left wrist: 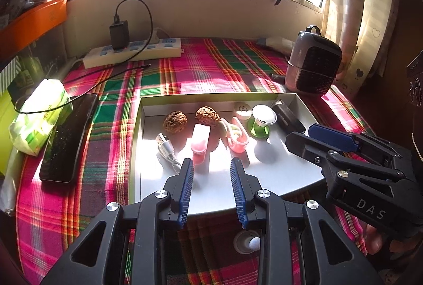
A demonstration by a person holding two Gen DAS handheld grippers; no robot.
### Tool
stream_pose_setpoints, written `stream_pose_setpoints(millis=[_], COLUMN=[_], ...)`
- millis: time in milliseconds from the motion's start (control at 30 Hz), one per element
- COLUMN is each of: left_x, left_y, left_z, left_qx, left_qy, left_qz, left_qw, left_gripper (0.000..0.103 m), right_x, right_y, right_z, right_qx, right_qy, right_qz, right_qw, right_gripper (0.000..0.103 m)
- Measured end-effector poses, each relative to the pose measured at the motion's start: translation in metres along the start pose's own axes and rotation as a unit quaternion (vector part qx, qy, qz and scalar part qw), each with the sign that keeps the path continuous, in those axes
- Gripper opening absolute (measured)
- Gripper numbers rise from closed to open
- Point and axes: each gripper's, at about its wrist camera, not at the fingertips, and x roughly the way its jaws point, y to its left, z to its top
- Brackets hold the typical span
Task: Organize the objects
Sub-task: 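Withdraw both tools from the box toward the white knob item and black disc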
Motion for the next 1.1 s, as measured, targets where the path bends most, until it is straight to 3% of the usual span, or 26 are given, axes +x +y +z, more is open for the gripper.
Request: stream_pose_setpoints(millis=[200,333,467,733,1100], left_x=[-0.015,-0.020,-0.024,-0.036,-0.023], left_y=[-0.004,-0.005,-0.004,0.008,0.000], left_z=[-0.011,-0.017,-0.023,-0.036,-0.055], left_qx=[0.007,0.009,0.005,-0.022,-0.024], left_qy=[-0.010,-0.010,-0.010,-0.018,0.018], left_qz=[0.007,0.009,0.007,-0.029,-0.062], left_qw=[0.9999,0.9999,0.9999,0.9992,0.9976], left_gripper=[0.027,0.027,0.027,0.027,0.033], right_x=[-0.014,-0.020,-0.026,-0.040,-0.045], right_y=[0.003,0.004,0.005,0.003,-0.001], right_z=[-0.009,-0.015,-0.020,-0.033,-0.054], right_qx=[-0.006,-0.003,-0.002,-0.005,-0.004], right_qy=[-0.008,-0.011,-0.011,-0.018,-0.010], right_qz=[-0.003,-0.002,-0.003,-0.003,-0.002], right_qw=[1.000,1.000,1.000,1.000,1.000], right_gripper=[0.043,0.050,0.052,0.052,0.052])
